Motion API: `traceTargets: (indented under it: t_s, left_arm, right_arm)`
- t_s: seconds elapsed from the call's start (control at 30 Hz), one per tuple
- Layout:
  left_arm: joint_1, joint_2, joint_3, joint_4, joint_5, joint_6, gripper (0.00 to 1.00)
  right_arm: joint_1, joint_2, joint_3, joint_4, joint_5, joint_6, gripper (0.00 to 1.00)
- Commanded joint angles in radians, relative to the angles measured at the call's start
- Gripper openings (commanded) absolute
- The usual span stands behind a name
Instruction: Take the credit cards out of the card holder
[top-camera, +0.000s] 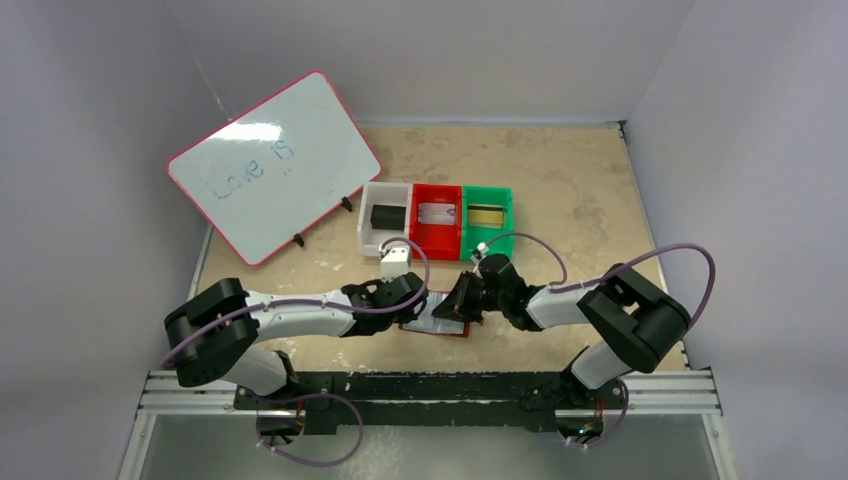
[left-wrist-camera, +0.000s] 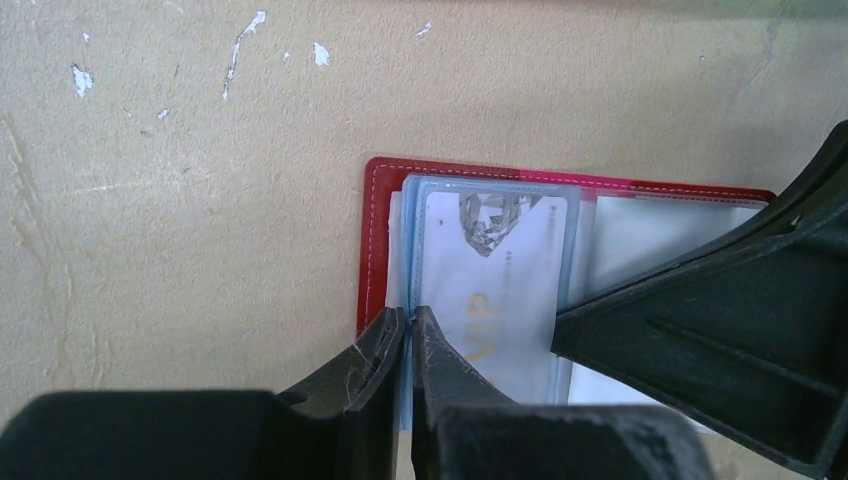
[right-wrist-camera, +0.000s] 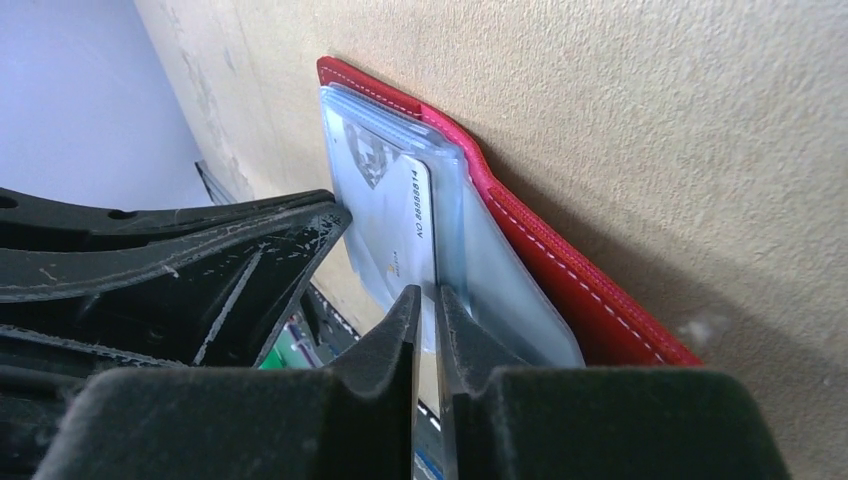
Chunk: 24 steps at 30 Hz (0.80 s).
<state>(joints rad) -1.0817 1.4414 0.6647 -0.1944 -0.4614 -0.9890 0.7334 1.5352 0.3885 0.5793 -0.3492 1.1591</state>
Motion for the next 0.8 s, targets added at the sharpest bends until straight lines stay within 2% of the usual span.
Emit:
traceTargets:
  t_s: [0.0, 0.13, 0.37, 0.43, 0.53, 0.67, 0.77]
  left_arm:
    - [-0.008, -0.014, -0.024, -0.013, 0.054, 0.016, 0.05]
    - [-0.010, -0.014, -0.014, -0.022, 0.067, 0.032, 0.03]
    - [-0.010, -0.018, -0.014, -0.025, 0.069, 0.013, 0.01]
    - [-0.010, -0.015, -0.014, -0.018, 0.074, 0.011, 0.00]
    - [-0.010, -0.010, -0.011, -0.021, 0.071, 0.005, 0.00]
    - [-0.010, 0.001, -0.005, -0.029, 0.068, 0.004, 0.00]
    - [-0.010, 0.007, -0.002, -0.028, 0.071, 0.004, 0.00]
  right_arm:
    - [-0.003, -0.004, -0.001, 0.063, 0.022, 0.054, 0.13]
    - [-0.004, 0.019, 0.010, 0.083, 0.022, 0.062, 0.13]
    - [-0.003, 0.008, 0.043, 0.012, 0.089, 0.021, 0.16]
    - [-0.002, 0.013, 0.074, -0.048, 0.119, 0.006, 0.20]
    - [-0.002, 0.018, 0.100, -0.109, 0.143, -0.006, 0.20]
    - [-0.002, -0.002, 0.054, -0.014, 0.121, 0.011, 0.10]
    - [-0.002, -0.003, 0.061, 0.044, 0.081, -0.016, 0.11]
